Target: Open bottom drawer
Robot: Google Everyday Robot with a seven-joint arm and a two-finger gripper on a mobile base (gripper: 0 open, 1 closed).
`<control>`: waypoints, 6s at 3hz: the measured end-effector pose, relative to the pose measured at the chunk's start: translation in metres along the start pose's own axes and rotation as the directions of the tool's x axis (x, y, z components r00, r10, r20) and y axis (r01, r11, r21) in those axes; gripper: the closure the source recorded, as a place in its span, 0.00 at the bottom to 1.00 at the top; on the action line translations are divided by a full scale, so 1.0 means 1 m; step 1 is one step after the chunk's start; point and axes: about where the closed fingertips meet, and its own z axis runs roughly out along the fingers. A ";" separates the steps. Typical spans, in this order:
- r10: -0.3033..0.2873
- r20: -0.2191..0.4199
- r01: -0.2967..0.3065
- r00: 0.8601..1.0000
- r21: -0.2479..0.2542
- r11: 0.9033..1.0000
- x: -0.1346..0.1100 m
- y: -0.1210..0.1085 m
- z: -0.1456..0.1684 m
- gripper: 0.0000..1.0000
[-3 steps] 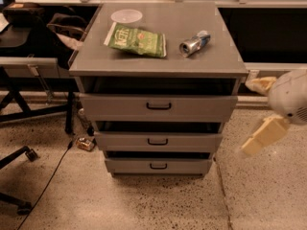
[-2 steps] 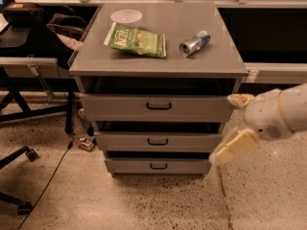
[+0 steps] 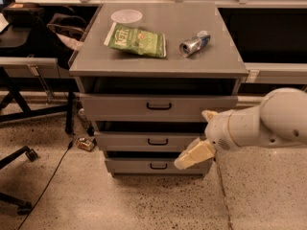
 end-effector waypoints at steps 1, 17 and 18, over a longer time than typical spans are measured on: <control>0.026 -0.094 -0.029 0.995 -0.033 0.999 0.019 0.006 0.059 0.00; 0.387 -0.126 -0.404 0.913 -0.159 0.901 0.277 -0.090 0.331 0.00; 0.402 -0.117 -0.414 0.908 -0.110 0.904 0.280 -0.092 0.337 0.00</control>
Offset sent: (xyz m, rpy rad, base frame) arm 0.0155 0.0507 -0.1342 -0.1198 0.2805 0.0662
